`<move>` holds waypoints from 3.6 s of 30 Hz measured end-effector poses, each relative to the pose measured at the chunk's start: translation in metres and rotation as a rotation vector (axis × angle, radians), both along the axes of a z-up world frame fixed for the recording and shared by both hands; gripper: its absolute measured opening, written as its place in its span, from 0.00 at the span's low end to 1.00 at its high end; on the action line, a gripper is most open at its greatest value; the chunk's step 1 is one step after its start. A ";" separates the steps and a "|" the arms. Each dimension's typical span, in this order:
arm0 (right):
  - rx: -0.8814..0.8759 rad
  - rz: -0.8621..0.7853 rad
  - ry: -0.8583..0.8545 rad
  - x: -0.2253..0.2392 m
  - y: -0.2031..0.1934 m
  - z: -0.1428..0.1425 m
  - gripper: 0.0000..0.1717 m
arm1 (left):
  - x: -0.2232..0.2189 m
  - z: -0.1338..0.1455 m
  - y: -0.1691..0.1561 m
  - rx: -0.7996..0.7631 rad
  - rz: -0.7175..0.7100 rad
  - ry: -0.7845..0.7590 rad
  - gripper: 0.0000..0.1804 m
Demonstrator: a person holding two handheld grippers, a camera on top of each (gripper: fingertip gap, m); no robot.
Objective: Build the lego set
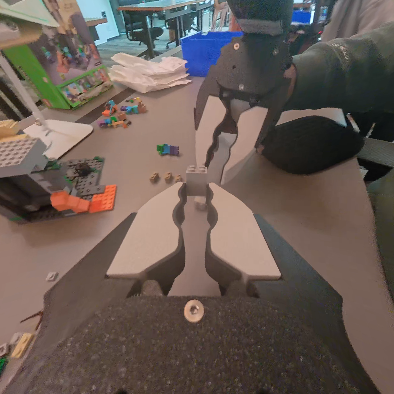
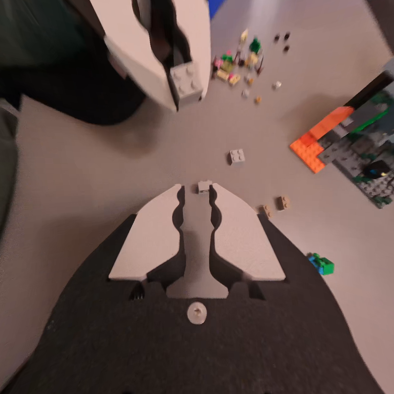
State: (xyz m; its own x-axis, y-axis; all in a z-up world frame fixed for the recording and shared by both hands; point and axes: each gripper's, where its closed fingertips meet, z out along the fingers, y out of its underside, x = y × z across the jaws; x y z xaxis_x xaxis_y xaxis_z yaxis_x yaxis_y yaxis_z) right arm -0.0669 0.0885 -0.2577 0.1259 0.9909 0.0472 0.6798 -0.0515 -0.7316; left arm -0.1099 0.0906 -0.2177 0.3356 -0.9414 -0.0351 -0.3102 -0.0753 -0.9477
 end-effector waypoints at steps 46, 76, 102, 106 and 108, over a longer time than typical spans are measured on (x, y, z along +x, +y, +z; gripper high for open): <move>-0.020 -0.118 -0.239 0.063 -0.012 -0.030 0.08 | 0.009 -0.025 -0.008 -0.051 -0.059 0.101 0.09; 0.048 -0.293 0.004 0.136 0.052 -0.041 0.14 | 0.013 -0.036 -0.009 -0.084 -0.076 0.130 0.09; -0.668 -0.253 -1.088 0.141 0.035 -0.042 0.16 | 0.019 -0.036 -0.021 -0.083 -0.132 0.145 0.09; -0.683 -0.292 -1.138 0.141 0.032 -0.048 0.15 | 0.024 -0.035 -0.030 -0.066 -0.161 0.157 0.09; -0.702 -0.295 -1.148 0.141 0.028 -0.048 0.13 | 0.025 -0.036 -0.033 -0.057 -0.172 0.167 0.09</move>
